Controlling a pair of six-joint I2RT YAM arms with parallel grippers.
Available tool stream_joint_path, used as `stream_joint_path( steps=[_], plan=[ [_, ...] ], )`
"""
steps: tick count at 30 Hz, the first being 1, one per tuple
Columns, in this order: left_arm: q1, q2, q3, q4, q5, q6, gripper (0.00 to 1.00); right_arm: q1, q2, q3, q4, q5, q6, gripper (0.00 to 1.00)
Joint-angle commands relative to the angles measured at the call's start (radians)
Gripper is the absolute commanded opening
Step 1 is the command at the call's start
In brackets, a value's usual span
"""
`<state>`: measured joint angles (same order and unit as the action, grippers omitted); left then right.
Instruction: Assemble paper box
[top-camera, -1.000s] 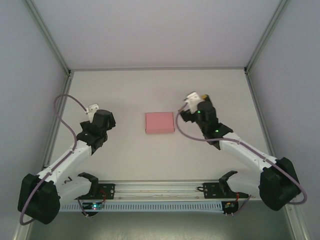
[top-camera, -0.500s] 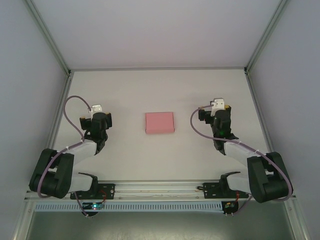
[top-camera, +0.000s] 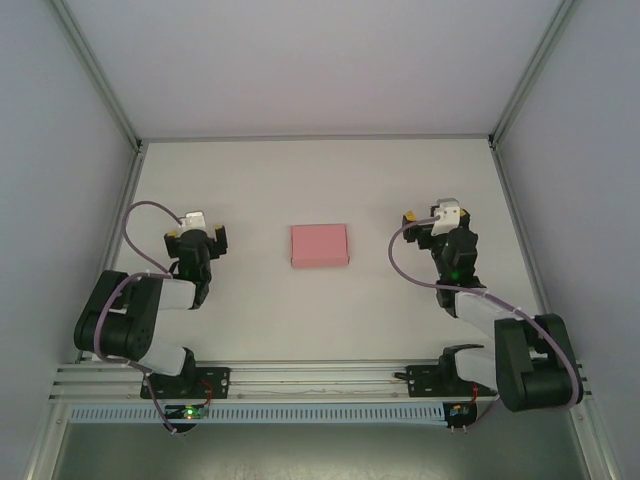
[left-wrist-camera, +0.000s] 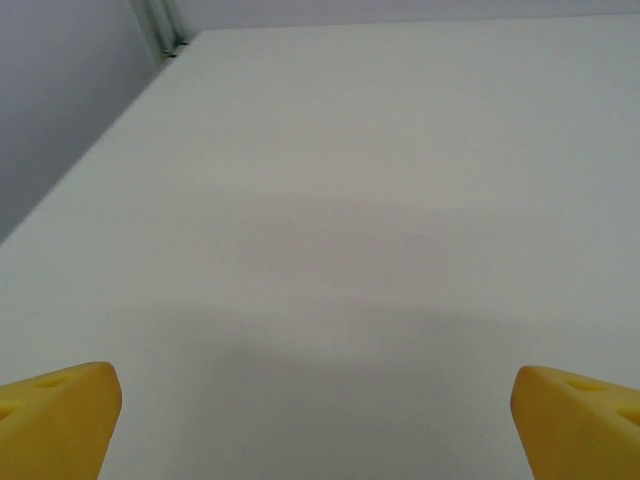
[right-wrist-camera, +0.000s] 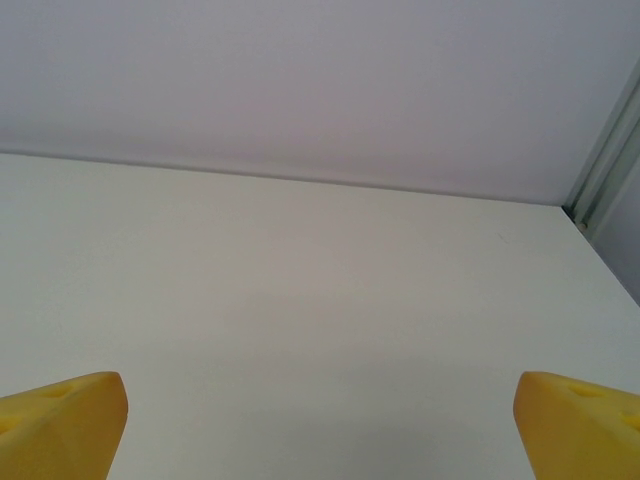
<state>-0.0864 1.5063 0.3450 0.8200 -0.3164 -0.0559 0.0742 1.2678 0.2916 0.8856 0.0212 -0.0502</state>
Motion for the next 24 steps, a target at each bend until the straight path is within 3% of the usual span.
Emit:
stream_joint_path(
  steps=[1, 2, 3, 4, 5, 6, 7, 9, 11, 24],
  plan=[
    [0.034, 0.001, 0.034, 0.039, 0.091, 0.008, 1.00, -0.008, 0.225, -0.054, 0.294, 0.023, -0.008, 0.98],
    [0.041, 0.043, 0.028, 0.092, 0.087, -0.002, 1.00, -0.015, 0.304, -0.040, 0.388, 0.045, 0.017, 0.98],
    [0.054, 0.089, 0.018, 0.194, 0.102, 0.010, 1.00, -0.027, 0.261, -0.023, 0.276, 0.047, 0.029, 0.98],
    [0.065, 0.062, 0.028, 0.107, 0.125, -0.011, 1.00, -0.048, 0.213, 0.017, 0.120, 0.013, 0.041, 0.98],
    [0.072, 0.032, 0.046, 0.026, 0.137, -0.024, 1.00, -0.070, 0.248, 0.039, 0.138, -0.028, 0.058, 0.98],
    [0.071, 0.061, 0.025, 0.127, 0.135, -0.011, 1.00, -0.079, 0.281, 0.017, 0.246, -0.041, 0.077, 0.98],
    [0.071, 0.076, 0.018, 0.160, 0.135, -0.005, 1.00, -0.092, 0.265, 0.008, 0.234, -0.038, 0.089, 0.98],
    [0.071, 0.038, 0.041, 0.050, 0.138, -0.016, 1.00, -0.080, 0.242, 0.033, 0.140, 0.021, 0.079, 0.98],
    [0.071, 0.063, 0.028, 0.119, 0.137, -0.007, 1.00, -0.066, 0.258, 0.026, 0.185, 0.045, 0.072, 0.98],
    [0.071, 0.049, 0.034, 0.081, 0.138, -0.012, 1.00, -0.056, 0.248, 0.035, 0.151, 0.060, 0.061, 0.98]
  ],
)
